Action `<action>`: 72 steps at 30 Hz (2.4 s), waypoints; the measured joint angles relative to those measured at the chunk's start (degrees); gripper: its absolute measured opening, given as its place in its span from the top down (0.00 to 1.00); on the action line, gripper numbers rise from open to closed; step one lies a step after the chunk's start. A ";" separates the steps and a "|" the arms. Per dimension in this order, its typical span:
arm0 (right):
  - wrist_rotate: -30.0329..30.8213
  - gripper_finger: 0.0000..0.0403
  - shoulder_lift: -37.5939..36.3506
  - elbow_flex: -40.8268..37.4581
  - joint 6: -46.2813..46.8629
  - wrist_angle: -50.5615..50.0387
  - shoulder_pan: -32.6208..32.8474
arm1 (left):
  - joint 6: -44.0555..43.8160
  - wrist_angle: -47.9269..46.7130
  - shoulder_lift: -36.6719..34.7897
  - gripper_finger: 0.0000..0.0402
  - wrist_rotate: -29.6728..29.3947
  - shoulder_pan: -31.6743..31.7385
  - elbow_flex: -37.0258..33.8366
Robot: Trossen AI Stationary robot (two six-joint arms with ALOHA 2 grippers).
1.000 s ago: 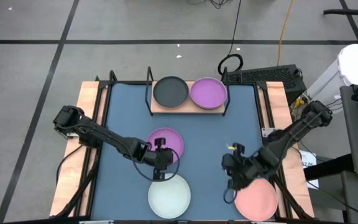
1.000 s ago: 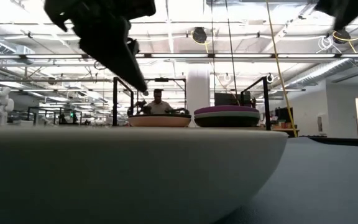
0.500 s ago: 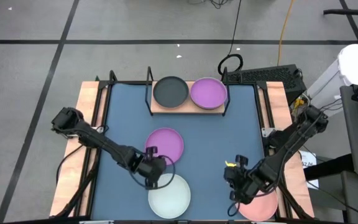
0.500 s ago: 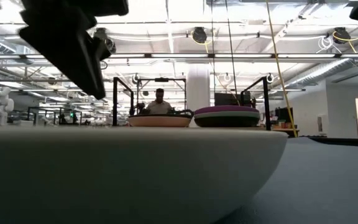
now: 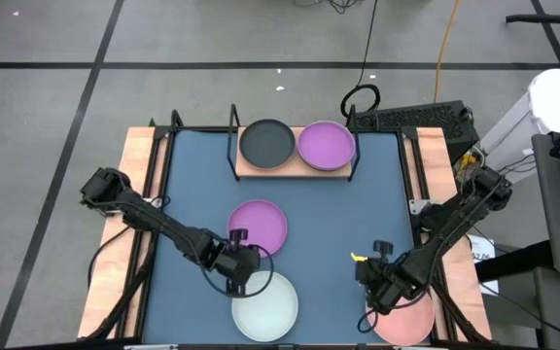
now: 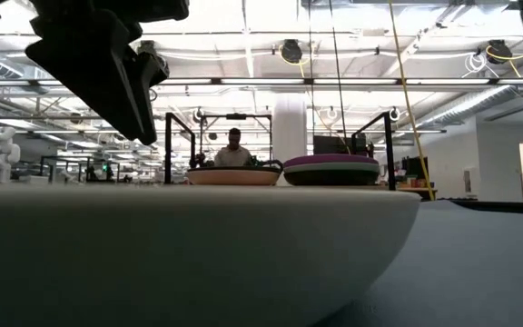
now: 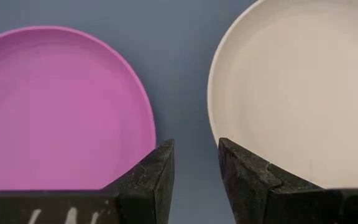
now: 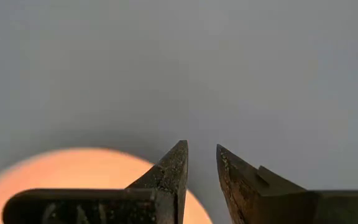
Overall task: Place and stack plates onto a shelf
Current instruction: Stack the green bowl on the black bowl
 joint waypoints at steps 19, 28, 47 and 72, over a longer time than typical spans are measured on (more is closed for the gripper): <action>-11.77 0.83 -5.39 -8.71 14.32 1.77 0.50 | 0.15 0.02 0.00 0.67 -0.07 0.22 0.00; -10.04 0.88 -5.77 -8.71 12.63 5.13 0.50 | 4.02 4.02 0.47 0.67 -0.69 -0.02 -0.02; -8.78 0.96 -5.77 -8.71 10.79 11.03 0.50 | -21.15 6.00 4.39 0.67 -8.57 -8.99 -0.07; -8.77 0.96 -5.77 -8.71 10.42 13.55 0.50 | -40.32 -0.99 6.05 0.58 -17.05 -14.78 -0.25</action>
